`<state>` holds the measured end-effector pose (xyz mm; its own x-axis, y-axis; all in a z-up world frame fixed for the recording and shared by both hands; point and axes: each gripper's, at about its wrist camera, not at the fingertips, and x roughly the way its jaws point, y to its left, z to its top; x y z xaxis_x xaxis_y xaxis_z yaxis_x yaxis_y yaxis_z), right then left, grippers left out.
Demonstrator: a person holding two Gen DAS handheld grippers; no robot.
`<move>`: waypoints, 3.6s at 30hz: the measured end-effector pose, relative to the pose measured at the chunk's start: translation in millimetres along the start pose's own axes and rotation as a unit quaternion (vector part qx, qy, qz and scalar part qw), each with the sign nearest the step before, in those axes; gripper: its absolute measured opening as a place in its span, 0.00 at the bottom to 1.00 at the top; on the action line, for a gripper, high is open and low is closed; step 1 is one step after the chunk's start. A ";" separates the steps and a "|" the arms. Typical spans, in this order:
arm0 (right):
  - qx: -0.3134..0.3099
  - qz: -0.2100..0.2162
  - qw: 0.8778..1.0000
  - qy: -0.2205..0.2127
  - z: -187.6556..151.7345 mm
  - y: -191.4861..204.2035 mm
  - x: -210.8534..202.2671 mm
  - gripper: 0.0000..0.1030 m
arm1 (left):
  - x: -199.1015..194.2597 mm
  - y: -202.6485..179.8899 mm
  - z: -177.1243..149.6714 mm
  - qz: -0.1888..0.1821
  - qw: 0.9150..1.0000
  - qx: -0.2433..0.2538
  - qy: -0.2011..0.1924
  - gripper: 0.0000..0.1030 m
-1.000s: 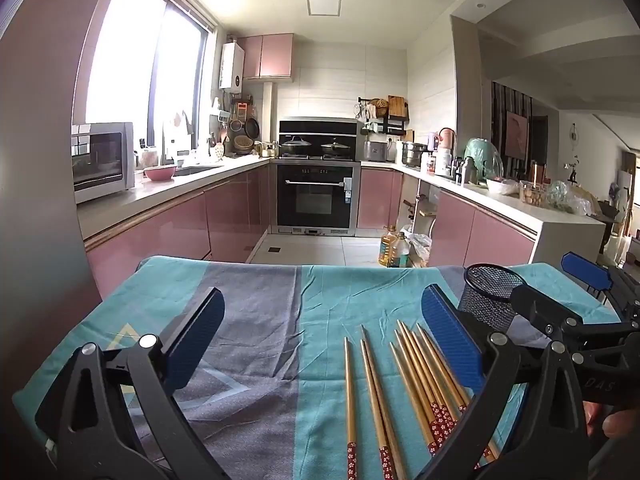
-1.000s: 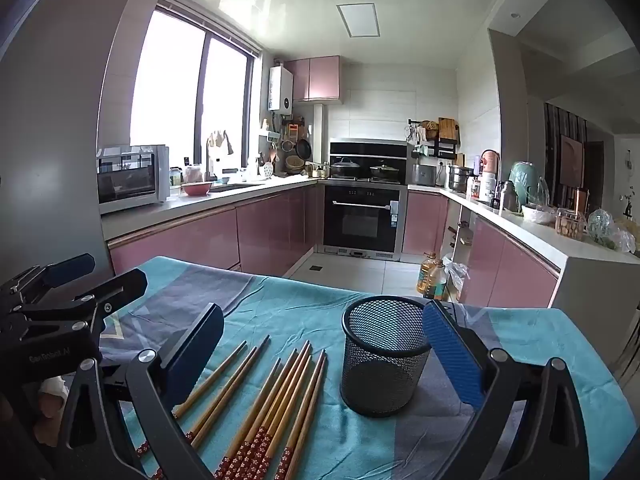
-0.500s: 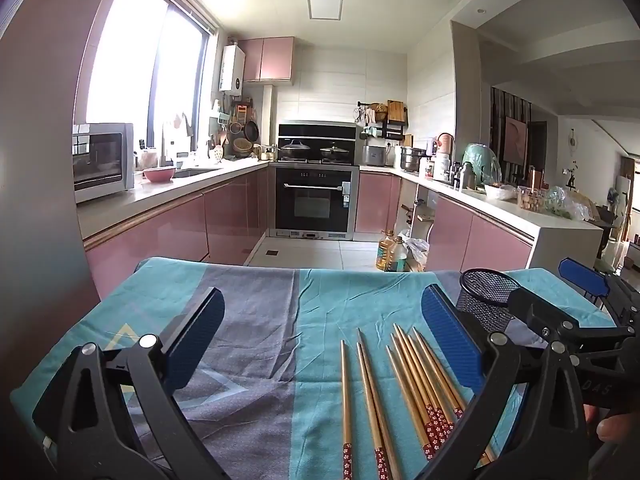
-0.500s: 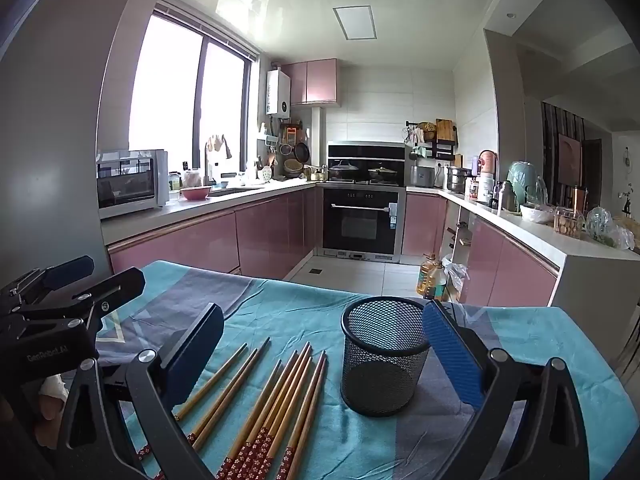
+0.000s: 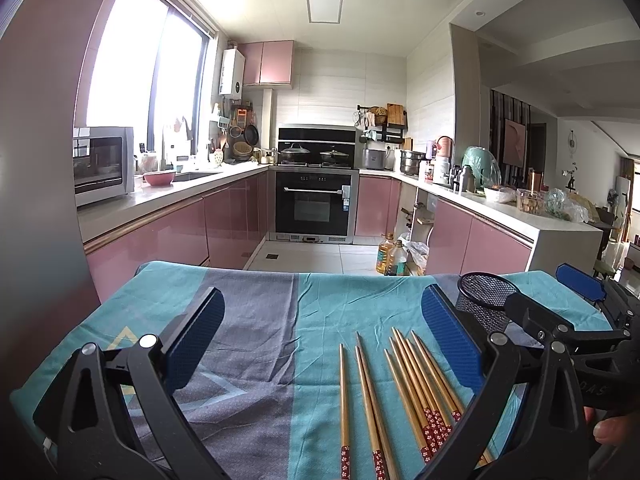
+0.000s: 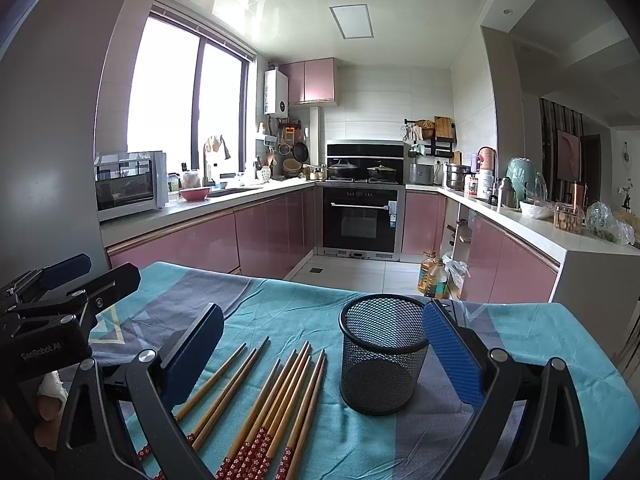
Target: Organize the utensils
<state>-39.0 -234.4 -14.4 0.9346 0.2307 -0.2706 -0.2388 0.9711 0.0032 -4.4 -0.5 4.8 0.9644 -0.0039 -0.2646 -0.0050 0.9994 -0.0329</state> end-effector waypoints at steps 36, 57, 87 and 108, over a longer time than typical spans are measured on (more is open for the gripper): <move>0.005 0.006 1.000 -0.004 -2.8 -2.3 0.4 0.93 | -2.2 1.3 1.2 0.002 1.000 -0.003 -0.002 0.94; 0.011 0.004 1.000 0.000 -3.7 -4.5 -2.2 0.93 | 0.4 0.7 2.0 0.000 1.000 -0.003 0.005 0.94; 0.018 0.003 1.000 0.011 -3.0 -13.1 6.2 0.93 | 9.2 3.9 -0.2 -0.006 1.000 -0.002 0.028 0.94; 0.033 0.069 0.961 0.265 -66.4 -20.4 80.8 0.42 | 93.6 24.9 -55.7 -0.058 0.971 0.050 0.228 0.71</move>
<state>23.9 -239.7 -100.3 0.6260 0.3114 -0.7150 -0.3176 0.9391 0.1309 71.0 22.2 -74.5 0.7393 -0.1081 -0.6647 0.1440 0.9896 -0.0008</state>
